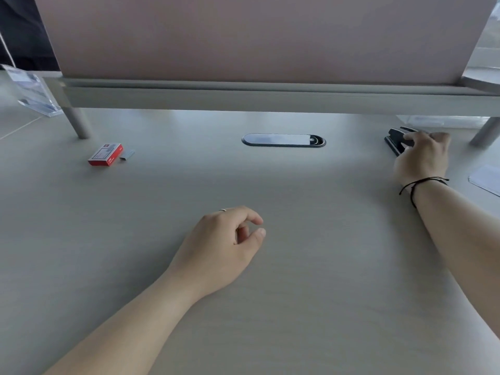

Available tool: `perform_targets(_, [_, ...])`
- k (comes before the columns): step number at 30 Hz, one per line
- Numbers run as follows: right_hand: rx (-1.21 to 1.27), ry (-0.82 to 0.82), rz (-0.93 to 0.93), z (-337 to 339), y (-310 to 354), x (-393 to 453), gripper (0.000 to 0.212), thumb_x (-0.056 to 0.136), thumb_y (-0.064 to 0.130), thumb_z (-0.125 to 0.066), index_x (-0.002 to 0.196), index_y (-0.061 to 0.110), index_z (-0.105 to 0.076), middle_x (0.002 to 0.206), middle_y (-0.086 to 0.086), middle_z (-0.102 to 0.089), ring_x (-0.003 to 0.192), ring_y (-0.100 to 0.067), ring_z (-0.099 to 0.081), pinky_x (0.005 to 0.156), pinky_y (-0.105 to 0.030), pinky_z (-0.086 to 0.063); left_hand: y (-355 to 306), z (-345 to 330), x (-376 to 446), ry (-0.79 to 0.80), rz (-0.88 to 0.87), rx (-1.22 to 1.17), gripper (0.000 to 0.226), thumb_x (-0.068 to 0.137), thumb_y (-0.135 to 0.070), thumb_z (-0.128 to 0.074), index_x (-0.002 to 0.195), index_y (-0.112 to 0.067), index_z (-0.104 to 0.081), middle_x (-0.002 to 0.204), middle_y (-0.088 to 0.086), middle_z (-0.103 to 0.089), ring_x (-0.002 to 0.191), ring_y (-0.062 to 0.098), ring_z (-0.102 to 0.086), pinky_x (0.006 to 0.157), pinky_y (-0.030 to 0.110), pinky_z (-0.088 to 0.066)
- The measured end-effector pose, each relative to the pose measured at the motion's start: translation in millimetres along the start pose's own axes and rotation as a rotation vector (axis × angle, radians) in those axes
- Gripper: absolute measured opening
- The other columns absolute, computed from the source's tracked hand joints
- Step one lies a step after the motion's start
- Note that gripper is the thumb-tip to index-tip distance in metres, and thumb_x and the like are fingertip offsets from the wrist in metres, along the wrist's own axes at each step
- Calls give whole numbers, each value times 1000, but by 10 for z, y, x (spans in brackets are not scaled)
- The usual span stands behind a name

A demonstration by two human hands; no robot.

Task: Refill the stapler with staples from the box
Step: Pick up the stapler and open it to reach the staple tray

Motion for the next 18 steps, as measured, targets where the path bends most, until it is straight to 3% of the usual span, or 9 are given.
perform_targets(9, [205, -14, -99, 212, 51, -277, 35, 90, -3, -47, 115, 8, -70, 136, -19, -53, 122, -35, -53, 103, -28, -37, -7, 14, -1, 8, 14, -39, 9, 89, -33, -66, 96, -28, -71, 65, -2, -64, 61, 7, -55, 61, 21, -44])
perform_targets(13, [225, 41, -36, 327, 163, -627, 33, 88, -1, -54, 115, 9, -70, 127, -19, -62, 120, -35, -54, 106, -35, -41, -31, 24, -1, 9, 31, -45, 8, 90, -31, -66, 96, -27, -71, 66, -2, -66, 60, 5, -56, 60, 17, -43])
perform_targets(15, [286, 78, -32, 430, 260, -843, 31, 86, 0, -57, 111, 11, -71, 114, -15, -70, 109, -34, -61, 97, -36, -48, -42, 42, -6, 2, 33, -57, 8, 90, -30, -66, 96, -28, -71, 66, -2, -66, 59, 5, -56, 60, 17, -43])
perform_targets(18, [412, 171, -68, 597, 438, -1238, 30, 84, -2, -60, 104, 17, -72, 98, -3, -72, 94, -27, -67, 81, -26, -47, -58, 78, -17, -28, 35, -82, 12, 89, -30, -68, 99, -25, -72, 70, -2, -69, 61, 6, -57, 65, 23, -46])
Point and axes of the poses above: each hand's wrist, its own x-axis towards the middle knuckle, its own z-axis out of the back of the hand, y = z × x, the point moved 3 cm from there along x, towards the middle knuckle
